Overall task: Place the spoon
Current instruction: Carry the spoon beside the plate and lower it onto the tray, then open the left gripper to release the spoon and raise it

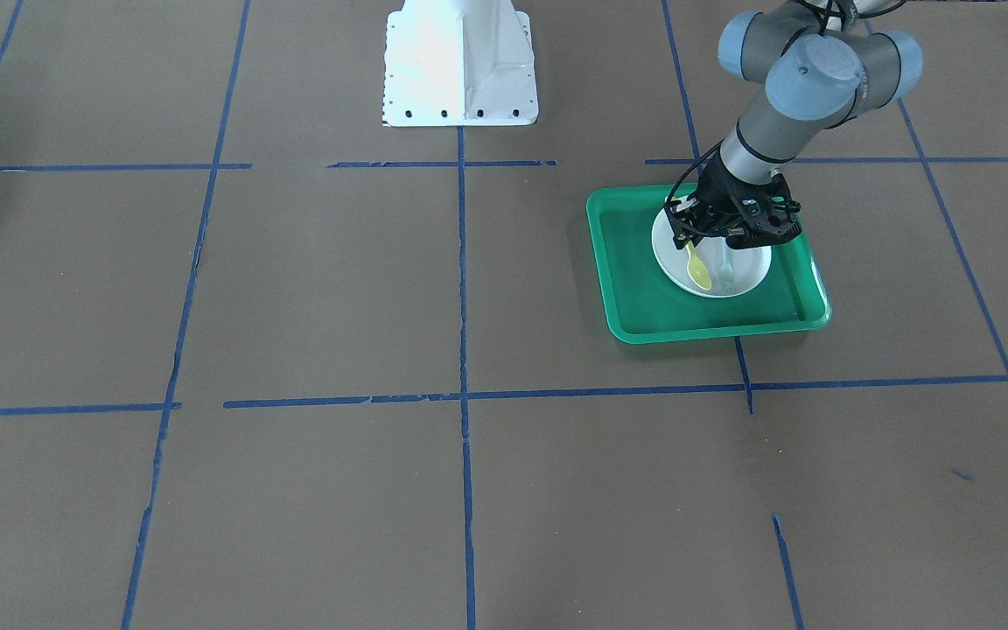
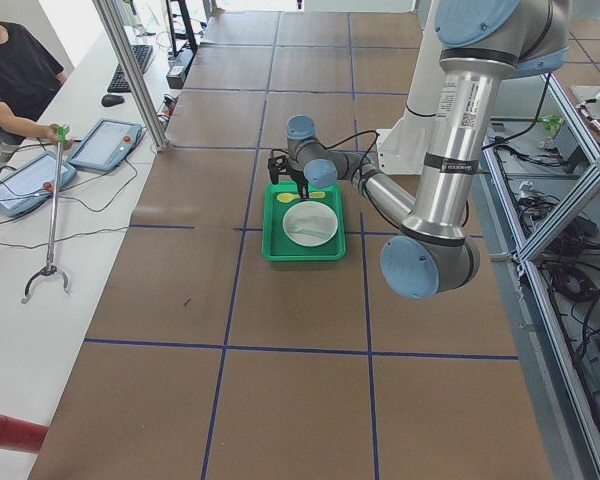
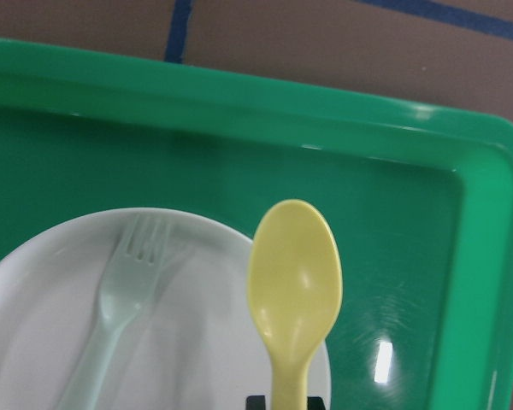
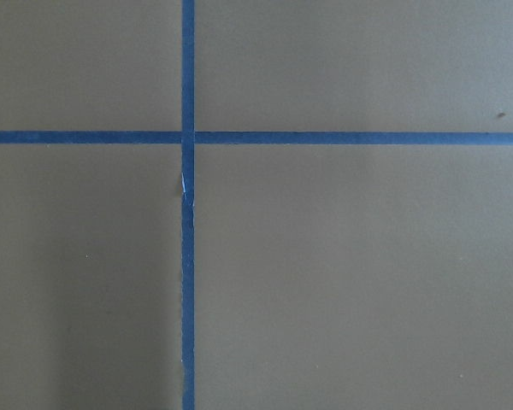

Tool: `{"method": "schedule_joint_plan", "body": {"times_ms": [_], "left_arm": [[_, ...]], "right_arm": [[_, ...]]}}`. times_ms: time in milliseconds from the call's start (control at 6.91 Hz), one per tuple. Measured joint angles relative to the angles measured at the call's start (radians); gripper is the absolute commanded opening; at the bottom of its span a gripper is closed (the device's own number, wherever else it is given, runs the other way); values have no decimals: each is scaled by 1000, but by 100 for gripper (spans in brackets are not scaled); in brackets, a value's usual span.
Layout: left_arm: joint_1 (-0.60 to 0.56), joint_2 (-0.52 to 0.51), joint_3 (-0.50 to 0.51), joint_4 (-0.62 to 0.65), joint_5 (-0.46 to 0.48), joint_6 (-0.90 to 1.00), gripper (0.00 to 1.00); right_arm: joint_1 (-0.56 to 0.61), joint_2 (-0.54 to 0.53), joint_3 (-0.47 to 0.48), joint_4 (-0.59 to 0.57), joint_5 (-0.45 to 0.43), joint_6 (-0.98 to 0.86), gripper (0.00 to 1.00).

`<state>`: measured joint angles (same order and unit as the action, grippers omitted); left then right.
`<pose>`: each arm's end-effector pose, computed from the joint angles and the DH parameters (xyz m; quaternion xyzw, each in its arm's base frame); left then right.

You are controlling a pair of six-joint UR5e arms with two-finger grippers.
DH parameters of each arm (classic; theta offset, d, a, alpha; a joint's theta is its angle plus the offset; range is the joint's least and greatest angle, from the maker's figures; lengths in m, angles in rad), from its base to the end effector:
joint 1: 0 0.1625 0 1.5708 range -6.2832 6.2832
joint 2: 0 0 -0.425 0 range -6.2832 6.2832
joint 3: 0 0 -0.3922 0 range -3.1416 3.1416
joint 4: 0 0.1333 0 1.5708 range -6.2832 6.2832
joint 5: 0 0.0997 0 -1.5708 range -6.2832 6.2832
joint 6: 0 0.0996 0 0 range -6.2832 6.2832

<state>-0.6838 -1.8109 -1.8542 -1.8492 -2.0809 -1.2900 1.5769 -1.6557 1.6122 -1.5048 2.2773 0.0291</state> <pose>0.3903 -0.4273 0.3680 -0.0306 0.4423 -0.0818 0.8926 0.0714 -0.4567 0.6765 0.0066 -0.3460 0.0126 0.9381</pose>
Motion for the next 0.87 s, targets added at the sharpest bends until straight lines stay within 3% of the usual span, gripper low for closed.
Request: {"method": "schedule_joint_plan", "body": {"times_ms": [289, 724, 868], "left_arm": [[3, -91, 99, -4, -1, -26, 0], [35, -120, 151, -10, 1, -40, 0], [44, -122, 158, -10, 1, -41, 43]], "right_arm": [[0, 0, 0, 0, 1, 0, 100], [0, 0, 0, 0, 1, 0, 100], [0, 0, 0, 0, 0, 0, 100]]}}
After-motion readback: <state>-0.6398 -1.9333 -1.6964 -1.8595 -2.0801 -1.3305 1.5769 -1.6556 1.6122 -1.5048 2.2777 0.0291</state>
